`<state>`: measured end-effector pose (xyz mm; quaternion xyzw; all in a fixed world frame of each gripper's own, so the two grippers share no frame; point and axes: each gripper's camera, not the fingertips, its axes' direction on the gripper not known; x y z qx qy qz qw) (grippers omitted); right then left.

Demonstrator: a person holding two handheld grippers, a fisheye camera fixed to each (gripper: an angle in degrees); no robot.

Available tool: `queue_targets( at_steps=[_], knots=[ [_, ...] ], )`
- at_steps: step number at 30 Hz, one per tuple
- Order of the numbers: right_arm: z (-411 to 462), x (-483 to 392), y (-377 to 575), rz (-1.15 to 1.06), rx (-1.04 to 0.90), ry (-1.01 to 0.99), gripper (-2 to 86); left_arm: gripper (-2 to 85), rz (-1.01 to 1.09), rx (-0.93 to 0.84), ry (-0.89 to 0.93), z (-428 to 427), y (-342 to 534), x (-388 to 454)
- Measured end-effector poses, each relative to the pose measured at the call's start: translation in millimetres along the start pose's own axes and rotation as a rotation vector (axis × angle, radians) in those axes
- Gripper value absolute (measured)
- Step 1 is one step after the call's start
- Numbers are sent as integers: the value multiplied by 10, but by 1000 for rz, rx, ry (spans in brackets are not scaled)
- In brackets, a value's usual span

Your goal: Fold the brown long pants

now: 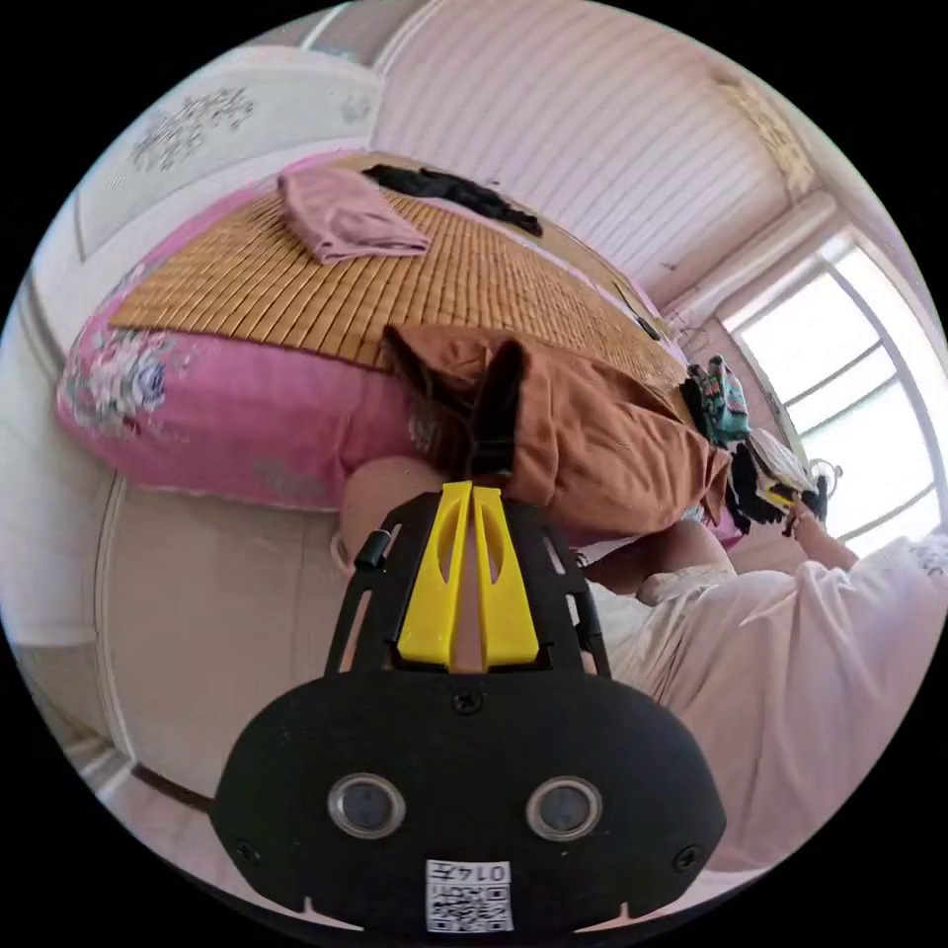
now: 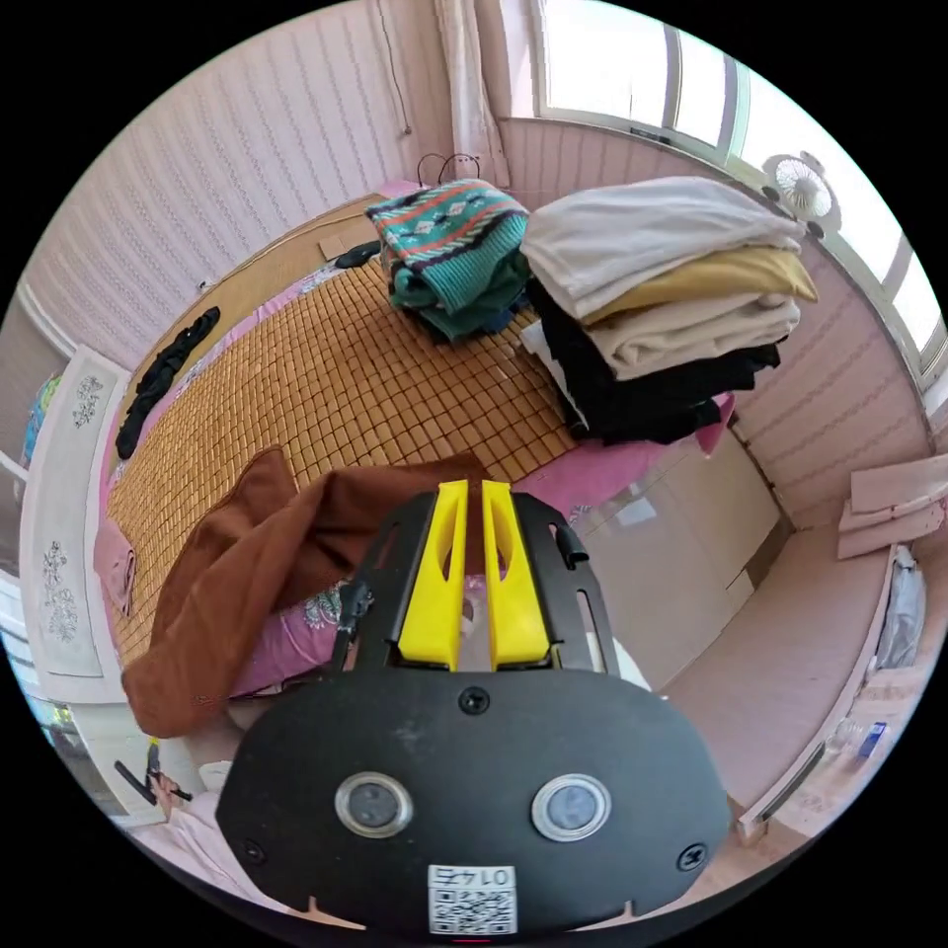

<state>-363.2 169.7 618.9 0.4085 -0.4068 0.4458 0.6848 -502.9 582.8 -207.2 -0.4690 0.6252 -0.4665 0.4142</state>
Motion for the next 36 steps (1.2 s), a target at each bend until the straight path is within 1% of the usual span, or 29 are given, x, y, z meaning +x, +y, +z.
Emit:
queue_targets(
  at_steps=[2, 4, 6, 7, 8, 9, 10, 12, 13, 14, 15, 17, 19, 20, 21, 23, 26, 27, 30, 31, 33, 35, 36],
  knots=[
    [161, -125, 57, -3, -48, -21, 26, -9, -139, 10, 4, 11, 277, -169],
    [234, -364, 55, -65, -61, -44, 39, -8, -183, 62, 10, -81, 416, -197],
    [247, -841, 7, -206, -41, -88, 47, -5, -200, 108, -27, -219, 423, -151],
    [247, -991, -2, -253, -36, -100, 48, -3, -204, 116, -27, -243, 402, -131],
    [252, -1314, 0, -349, -25, -129, 50, 4, -202, 117, -15, -260, 341, -76],
    [272, -1684, 33, -460, -22, -167, 52, 20, -191, 94, -1, -233, 264, 7],
    [290, -1879, 60, -516, -27, -185, 54, 32, -181, 85, 3, -209, 228, 60],
    [391, -2695, 253, -741, -63, -256, 62, 85, -110, 28, 16, -36, 88, 316],
    [420, -2898, 320, -793, -72, -274, 63, 94, -92, 6, 17, 25, 53, 378],
    [481, -3296, 469, -894, -97, -312, 68, 111, -55, -50, 19, 166, -15, 493],
    [542, -3674, 629, -988, -123, -349, 72, 114, -30, -114, 10, 320, -71, 585],
    [632, -4193, 865, -1104, -172, -393, 80, 112, 23, -192, 2, 535, -136, 722],
    [703, -4648, 1078, -1197, -212, -424, 88, 93, 53, -258, 7, 727, -189, 816],
    [734, -4920, 1202, -1246, -228, -435, 91, 69, 56, -302, 47, 838, -213, 847],
    [755, -5175, 1316, -1293, -232, -433, 96, 38, 73, -348, 116, 923, -232, 883],
    [765, -5537, 1475, -1373, -225, -420, 106, 4, 102, -380, 157, 978, -242, 929],
    [798, -6092, 1715, -1512, -162, -338, 140, -7, 120, -351, 136, 886, -225, 935],
    [848, -6306, 1791, -1557, -160, -306, 158, -8, 101, -332, 140, 818, -204, 902],
    [1057, -6783, 1931, -1650, -202, -201, 167, -10, 40, -287, 180, 609, -125, 824],
    [1110, -6857, 1948, -1660, -204, -175, 168, -10, 33, -277, 186, 555, -110, 817],
    [1368, -7086, 1966, -1670, -227, -40, 165, -10, 35, -251, 194, 300, -66, 807],
    [1590, -7196, 1930, -1626, -285, 85, 152, -10, 56, -237, 170, 73, -44, 806],
    [1662, -7225, 1895, -1609, -353, 51, 133, -10, 69, -224, 149, -76, -25, 801]
  ],
)
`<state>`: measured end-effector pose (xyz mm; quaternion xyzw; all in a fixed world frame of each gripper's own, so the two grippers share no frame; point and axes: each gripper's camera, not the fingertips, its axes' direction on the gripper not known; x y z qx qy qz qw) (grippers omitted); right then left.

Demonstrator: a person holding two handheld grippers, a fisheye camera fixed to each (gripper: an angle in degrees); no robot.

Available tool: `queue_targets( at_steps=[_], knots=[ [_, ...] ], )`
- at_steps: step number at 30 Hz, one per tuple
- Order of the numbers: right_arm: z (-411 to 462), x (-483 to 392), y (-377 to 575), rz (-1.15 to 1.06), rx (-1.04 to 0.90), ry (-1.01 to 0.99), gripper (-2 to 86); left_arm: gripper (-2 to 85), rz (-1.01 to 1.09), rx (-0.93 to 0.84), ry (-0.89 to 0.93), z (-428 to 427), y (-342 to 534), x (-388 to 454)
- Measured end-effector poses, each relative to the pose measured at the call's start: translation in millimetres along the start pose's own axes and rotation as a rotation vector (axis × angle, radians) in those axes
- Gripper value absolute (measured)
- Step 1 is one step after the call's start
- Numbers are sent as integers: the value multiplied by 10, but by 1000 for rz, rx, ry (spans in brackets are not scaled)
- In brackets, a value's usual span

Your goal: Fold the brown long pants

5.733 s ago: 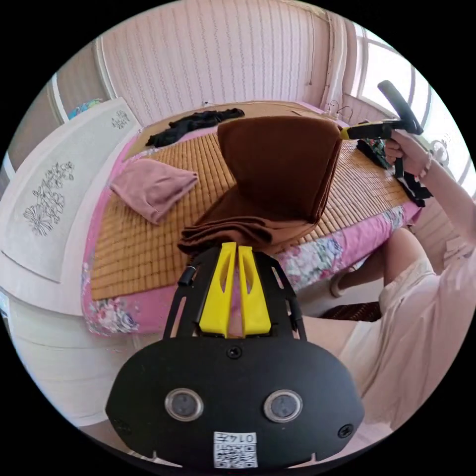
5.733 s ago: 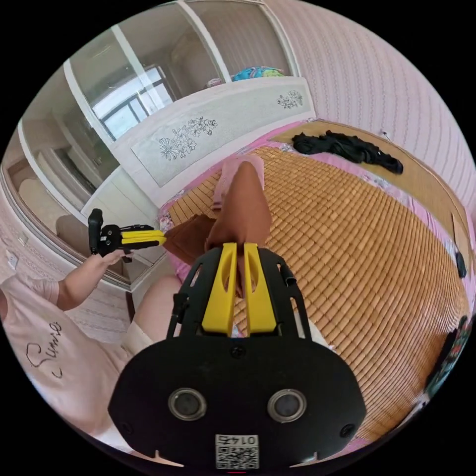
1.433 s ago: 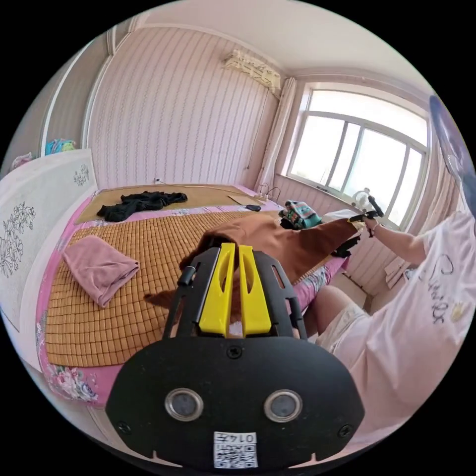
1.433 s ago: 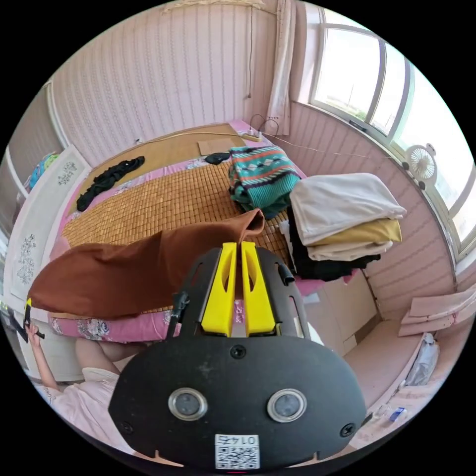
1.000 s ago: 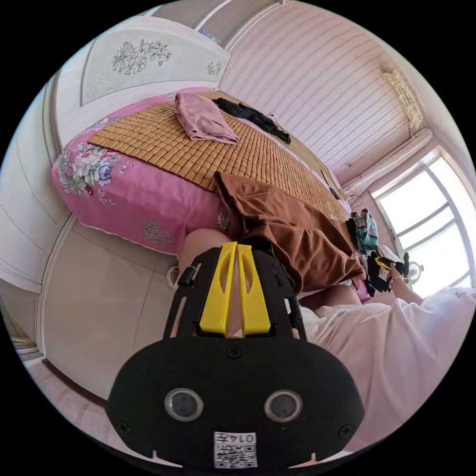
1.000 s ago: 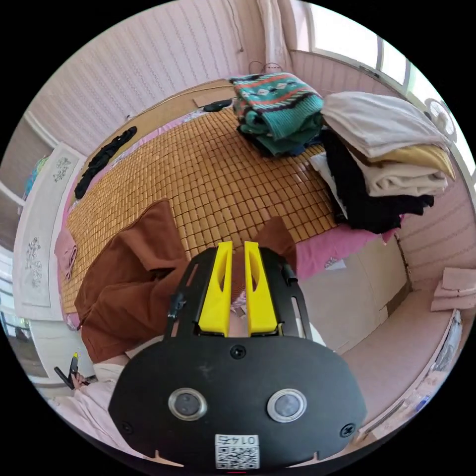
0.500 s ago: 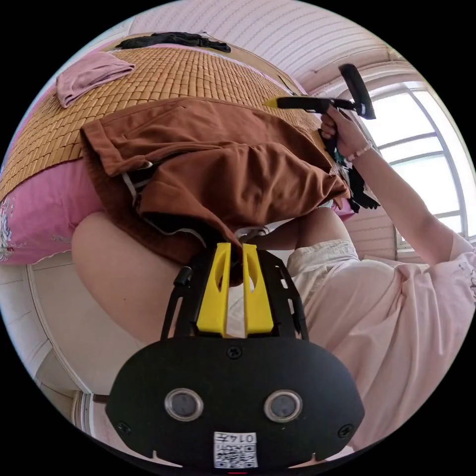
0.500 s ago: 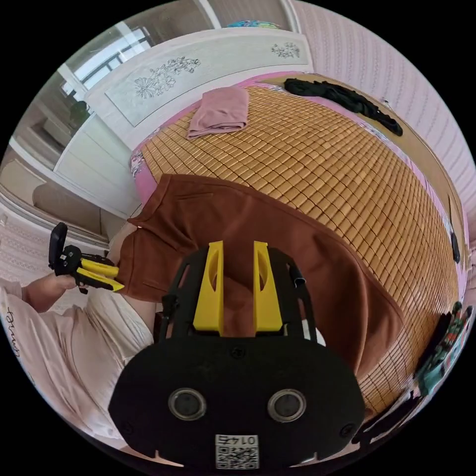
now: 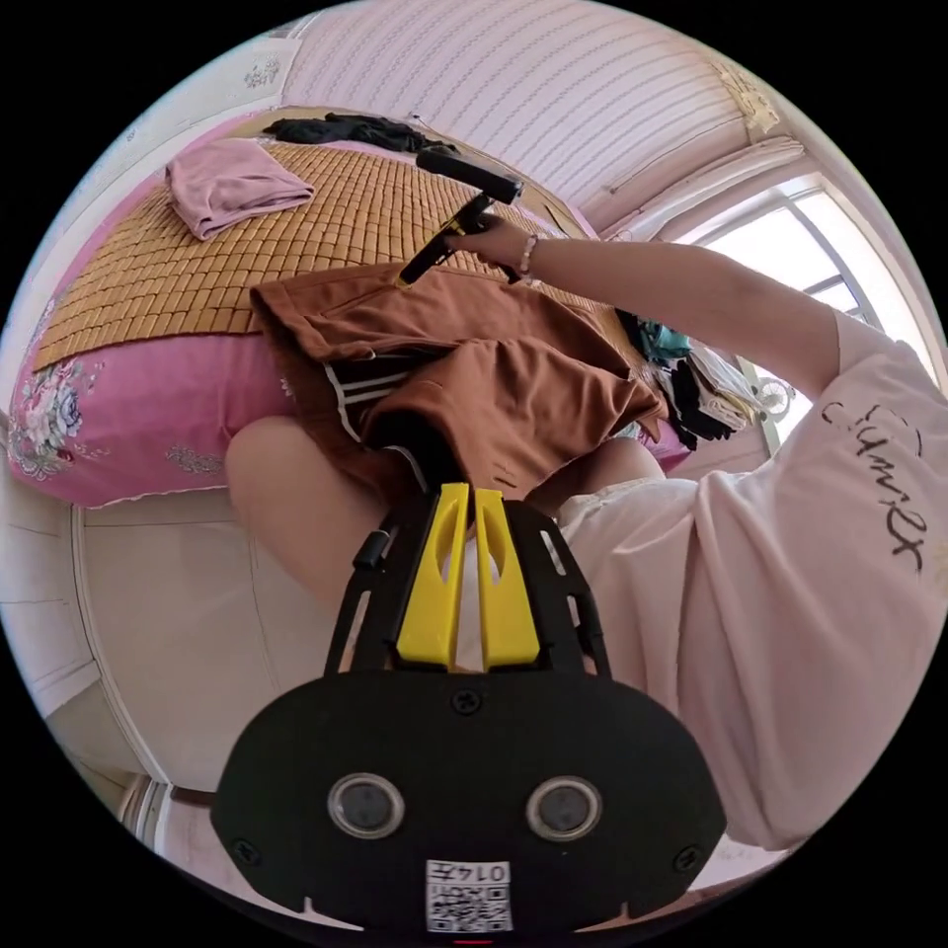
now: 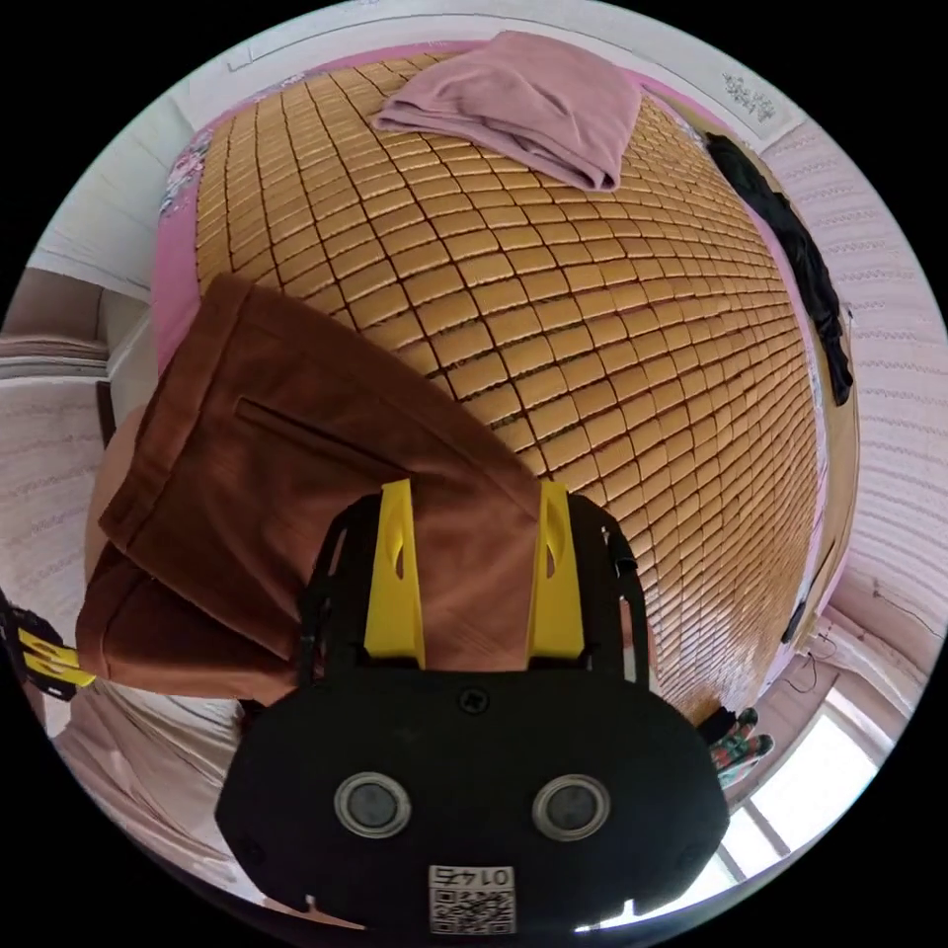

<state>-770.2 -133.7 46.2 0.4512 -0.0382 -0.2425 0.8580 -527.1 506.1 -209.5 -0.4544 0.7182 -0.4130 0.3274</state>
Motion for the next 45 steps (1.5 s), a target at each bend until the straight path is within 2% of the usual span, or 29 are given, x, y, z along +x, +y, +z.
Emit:
queue_targets(
  at_steps=[2, 6, 8, 13, 16, 18, 21, 22, 26, 29, 34, 37, 40, 42, 44, 45],
  knots=[
    [20, 85, 7, 23, 15, -88, 114, -10, 8, 19, -21, -163, 78, 9],
    [0, 154, 244, 33, 92, -113, 4, -10, -57, 55, -7, -292, 209, -20],
    [-43, 228, 494, 58, 179, -170, -3, -10, -40, 74, -4, -324, 211, 75],
    [-155, 647, 1439, 212, 417, -405, -7, -10, 263, 194, -53, -526, 171, 731],
    [-395, 1000, 2176, 342, 639, -490, -5, -10, 354, 265, -79, -710, 147, 1061],
    [-584, 1283, 2826, 412, 840, -553, -4, -10, 453, 357, -44, -881, 160, 1329],
    [-699, 1666, 3757, 575, 1130, -625, -3, -10, 577, 393, -18, -987, 104, 1685],
    [-693, 1735, 3898, 606, 1146, -635, -2, -10, 599, 385, -25, -983, 84, 1755],
    [-676, 1859, 4243, 691, 955, -498, 5, -10, 671, 249, -61, -720, 4, 2037],
    [-648, 1701, 3978, 569, 839, -423, 23, -10, 675, 156, -58, -479, 73, 2160],
    [-622, 1265, 2889, 253, 692, -399, 162, -10, 630, 88, -36, -320, 243, 2270],
    [-592, 871, 2000, 41, 494, -368, 184, -10, 554, 80, -59, -321, 354, 2267],
    [-273, 553, 1321, -119, 245, -216, 164, -10, 489, 84, -114, -363, 472, 2270],
    [315, 437, 1111, -149, -67, -97, 153, -10, 423, 109, -139, -415, 559, 2230],
    [228, 426, 1313, -163, 119, -67, 124, -10, 376, 127, -130, -447, 609, 2175],
    [238, 459, 1412, -147, 145, -90, 100, -10, 364, 149, -127, -466, 637, 2160]
  ],
)
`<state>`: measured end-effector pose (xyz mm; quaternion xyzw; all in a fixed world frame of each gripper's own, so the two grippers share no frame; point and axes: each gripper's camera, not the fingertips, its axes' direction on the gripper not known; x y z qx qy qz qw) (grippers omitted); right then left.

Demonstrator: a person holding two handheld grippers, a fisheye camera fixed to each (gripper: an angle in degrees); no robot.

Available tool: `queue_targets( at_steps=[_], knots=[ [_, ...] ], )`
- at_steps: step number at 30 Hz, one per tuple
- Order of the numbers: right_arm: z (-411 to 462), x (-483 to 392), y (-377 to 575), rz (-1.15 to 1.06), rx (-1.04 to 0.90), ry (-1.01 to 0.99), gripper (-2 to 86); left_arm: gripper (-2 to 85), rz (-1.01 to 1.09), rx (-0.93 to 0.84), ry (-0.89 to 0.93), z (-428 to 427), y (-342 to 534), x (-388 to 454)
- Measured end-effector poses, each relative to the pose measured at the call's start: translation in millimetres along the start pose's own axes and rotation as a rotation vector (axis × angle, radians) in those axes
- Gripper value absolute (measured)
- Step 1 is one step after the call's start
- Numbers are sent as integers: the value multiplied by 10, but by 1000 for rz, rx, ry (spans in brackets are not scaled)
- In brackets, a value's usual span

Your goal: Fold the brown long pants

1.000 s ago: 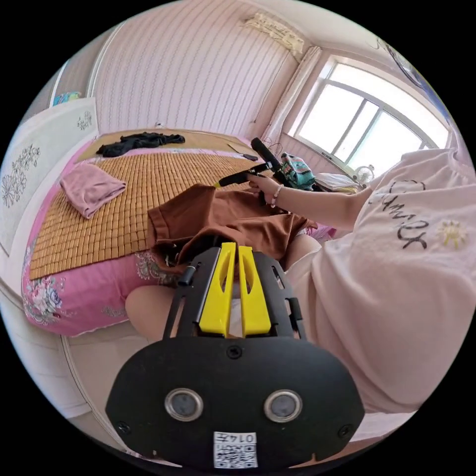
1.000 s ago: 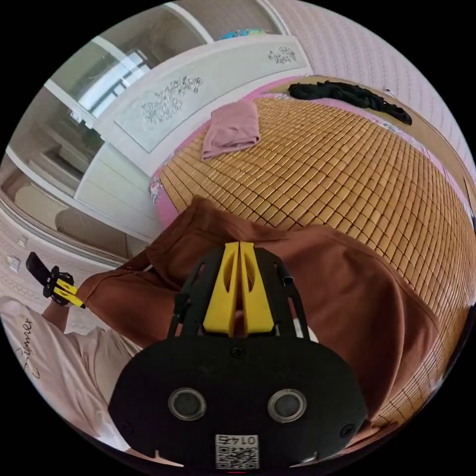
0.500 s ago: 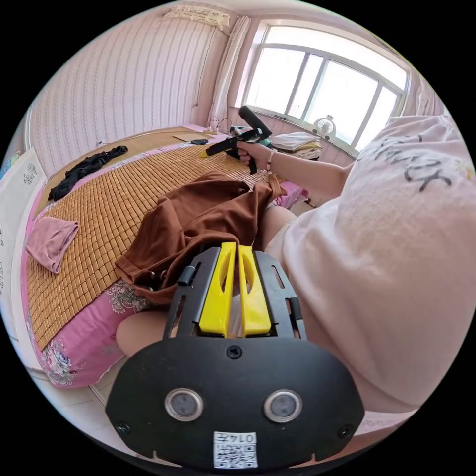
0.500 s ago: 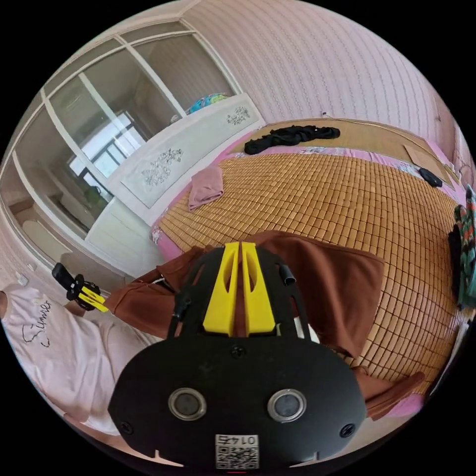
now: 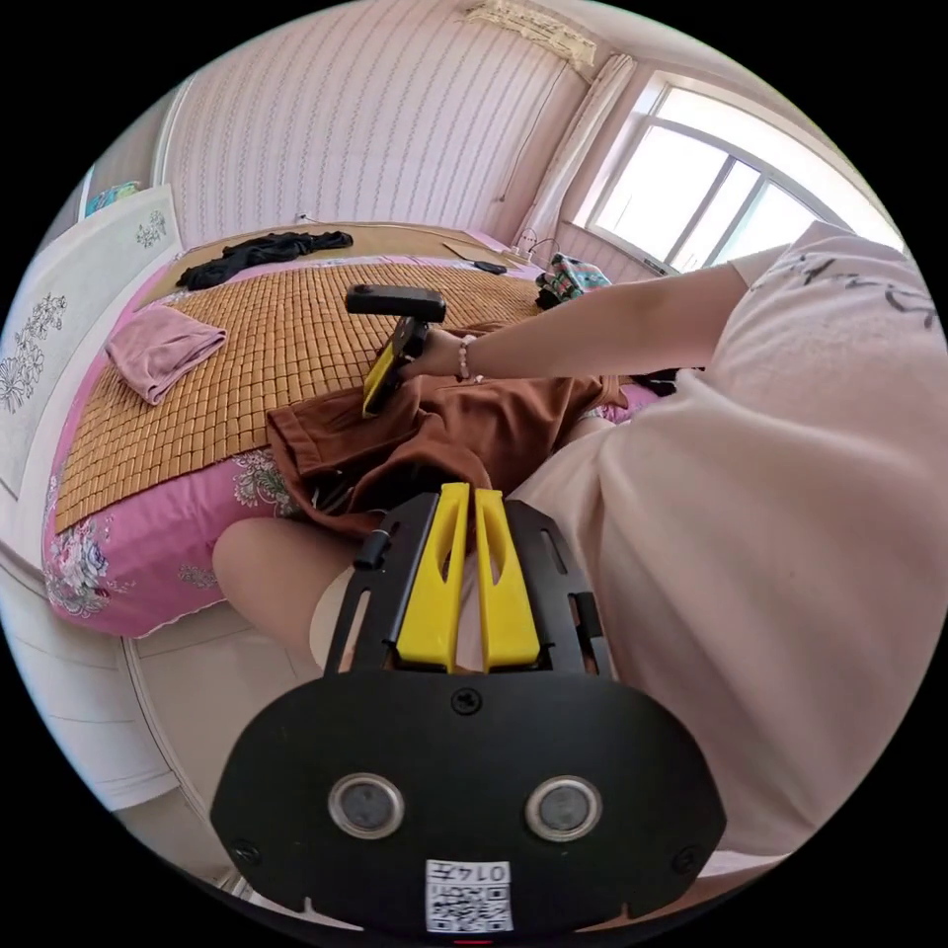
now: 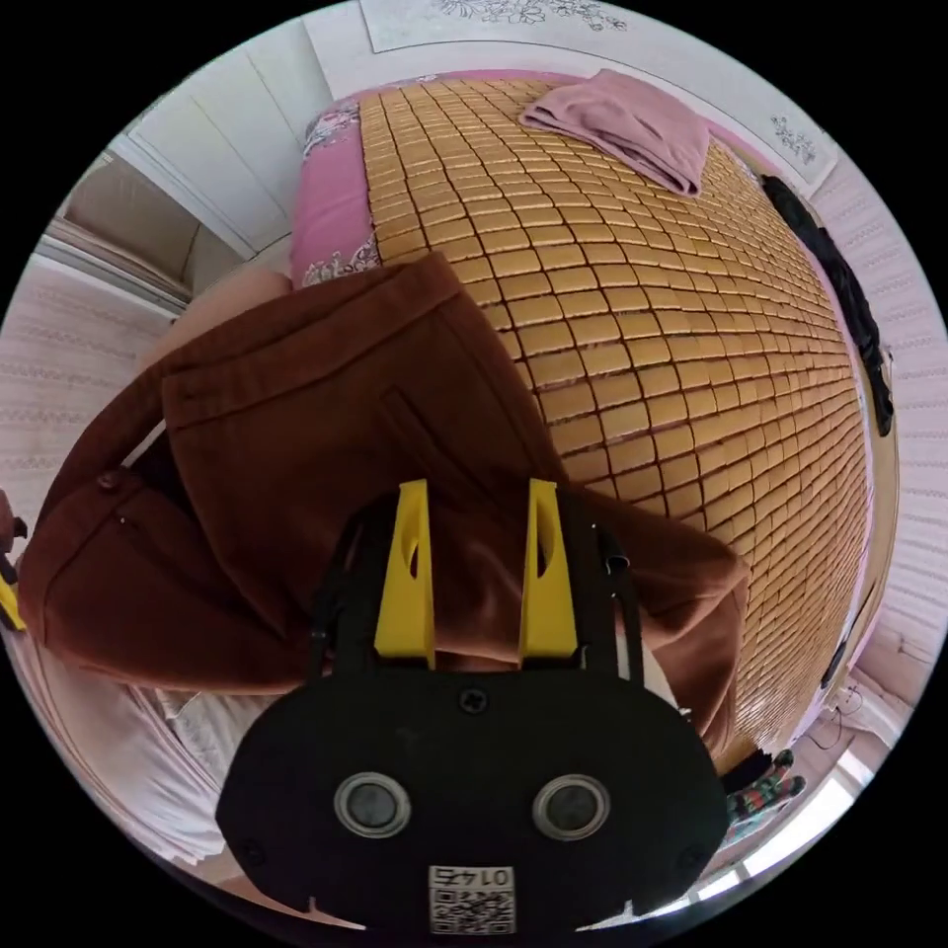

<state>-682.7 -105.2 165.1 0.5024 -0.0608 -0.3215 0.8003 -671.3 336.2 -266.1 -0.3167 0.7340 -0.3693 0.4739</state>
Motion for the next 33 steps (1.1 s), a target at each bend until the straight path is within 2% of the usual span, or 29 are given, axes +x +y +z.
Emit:
queue_targets(
  at_steps=[2, 4, 6, 8, 10, 12, 13, 15, 16, 17, 18, 22, 24, 26, 27, 30, 33],
  knots=[
    [-108, 76, 208, 51, 54, -48, 20, -10, 4, 18, 16, -11, 0, -2],
    [-287, 245, 506, 146, 167, -155, 9, -10, 21, 45, 44, -27, -63, 0],
    [-611, 569, 1066, 273, 368, -380, 2, -10, 83, 93, 68, -86, -249, 37],
    [-880, 787, 1573, 334, 507, -457, -1, -10, 184, 136, 70, -163, -447, 101],
    [-1209, 974, 2121, 397, 632, -423, -2, -10, 284, 183, 72, -260, -687, 178],
    [-1791, 1180, 2888, 477, 823, -306, -3, -10, 417, 255, 99, -414, -1025, 334],
    [-1983, 1206, 3112, 485, 936, -270, -3, -10, 447, 278, 105, -464, -1107, 379],
    [-2776, 1345, 3911, 532, 1322, -167, -2, -10, 549, 378, 135, -689, -1417, 524],
    [-2971, 1367, 4023, 517, 1361, -127, -2, -10, 571, 391, 134, -730, -1492, 552],
    [-3327, 1423, 4093, 495, 1317, -32, 0, -10, 627, 391, 105, -764, -1615, 607],
    [-3573, 1525, 4018, 518, 1182, 31, 3, -10, 644, 384, 59, -751, -1689, 632],
    [-3540, 1743, 3465, 476, 881, 14, 25, -10, 582, 289, 84, -426, -1616, 506],
    [-2929, 1785, 2990, 480, 714, -37, 147, -10, 463, 224, 167, -93, -1419, 318],
    [-2256, 1822, 2632, 523, 564, -164, 196, -10, 375, 175, 179, 109, -1272, 206],
    [-1798, 1829, 2423, 532, 468, -305, 202, -10, 343, 147, 178, 195, -1188, 167],
    [-945, 1805, 2076, 569, 340, -582, 203, -10, 320, 108, 166, 266, -1036, 122],
    [-585, 1738, 1837, 591, 233, -537, 196, -10, 277, 96, 155, 245, -953, -3]
  ],
)
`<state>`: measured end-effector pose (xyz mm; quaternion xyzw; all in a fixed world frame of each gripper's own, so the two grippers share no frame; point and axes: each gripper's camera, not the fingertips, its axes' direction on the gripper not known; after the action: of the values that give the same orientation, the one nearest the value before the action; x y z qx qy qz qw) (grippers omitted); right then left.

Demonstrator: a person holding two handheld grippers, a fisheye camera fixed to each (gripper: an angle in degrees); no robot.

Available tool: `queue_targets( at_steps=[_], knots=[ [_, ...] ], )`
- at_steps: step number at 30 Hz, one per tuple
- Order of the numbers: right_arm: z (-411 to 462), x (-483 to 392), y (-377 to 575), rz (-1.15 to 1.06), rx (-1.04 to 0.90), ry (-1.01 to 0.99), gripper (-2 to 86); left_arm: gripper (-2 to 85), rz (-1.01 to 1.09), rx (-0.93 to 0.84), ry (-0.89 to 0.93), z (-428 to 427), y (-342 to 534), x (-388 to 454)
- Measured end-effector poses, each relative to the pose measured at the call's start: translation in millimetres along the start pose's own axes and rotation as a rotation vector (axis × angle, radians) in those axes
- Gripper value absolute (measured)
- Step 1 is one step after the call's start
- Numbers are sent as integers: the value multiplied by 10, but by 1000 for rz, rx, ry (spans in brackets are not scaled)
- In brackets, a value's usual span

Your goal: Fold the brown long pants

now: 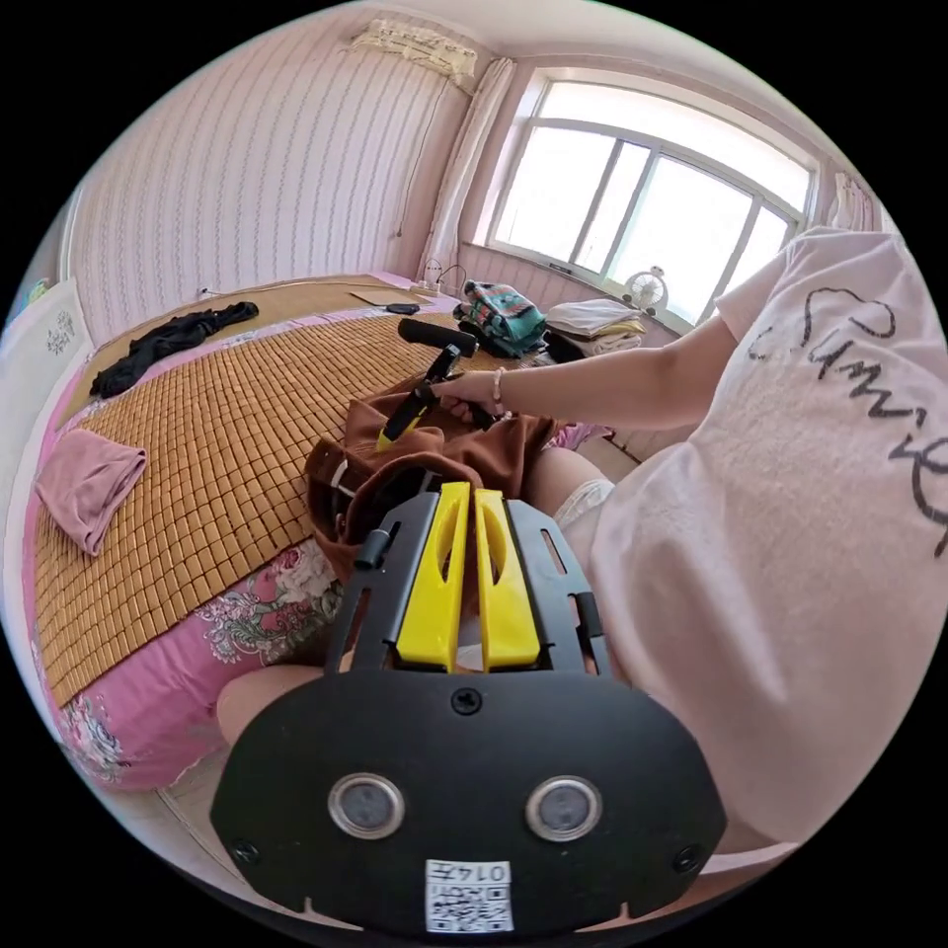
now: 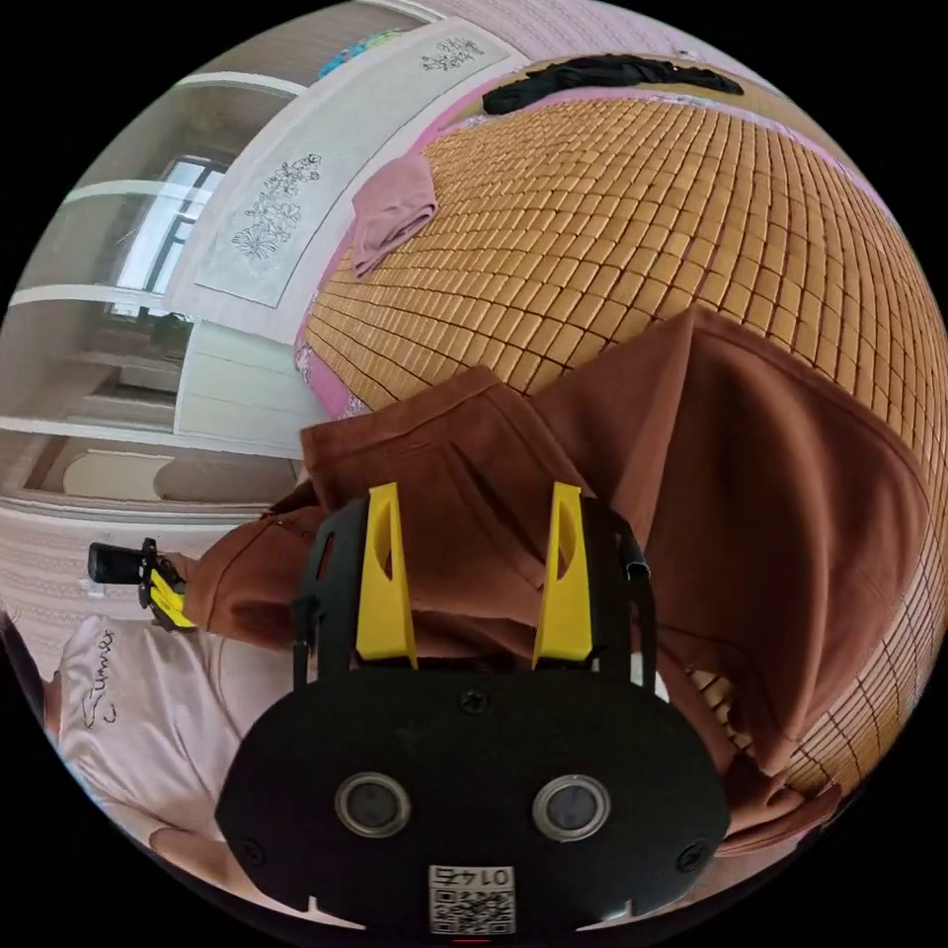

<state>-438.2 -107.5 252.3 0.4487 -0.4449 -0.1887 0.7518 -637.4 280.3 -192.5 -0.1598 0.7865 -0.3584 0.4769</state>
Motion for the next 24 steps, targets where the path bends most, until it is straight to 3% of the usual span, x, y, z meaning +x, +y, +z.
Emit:
queue_targets(
  at_steps=[3, 5, 7, 12, 14, 18, 21, 24],
  knots=[
    [278, -109, -72, -64, -145, 98, 160, -10, -92, 30, 0, -70, 113, -191],
    [228, -165, -60, -81, -137, 154, 62, -10, -130, 35, -11, -92, 161, -286],
    [108, -165, -37, -94, -121, 48, 29, -10, -138, 36, -26, -104, 177, -329],
    [-269, -218, 151, -105, 21, 6, 25, -10, -54, 26, -50, -132, 71, -258],
    [-344, -307, 176, -126, 62, 97, 37, -10, -42, 19, -50, -127, 51, -252],
    [-300, -316, 76, -23, 60, 281, 180, -10, -72, -25, -68, -53, 47, -328],
    [13, -253, -6, -4, -141, 166, 138, -10, -94, -38, -75, -27, 47, -388],
    [-127, -418, 85, -19, -49, 161, 50, -10, -101, -46, -93, -30, 28, -430]
  ],
)
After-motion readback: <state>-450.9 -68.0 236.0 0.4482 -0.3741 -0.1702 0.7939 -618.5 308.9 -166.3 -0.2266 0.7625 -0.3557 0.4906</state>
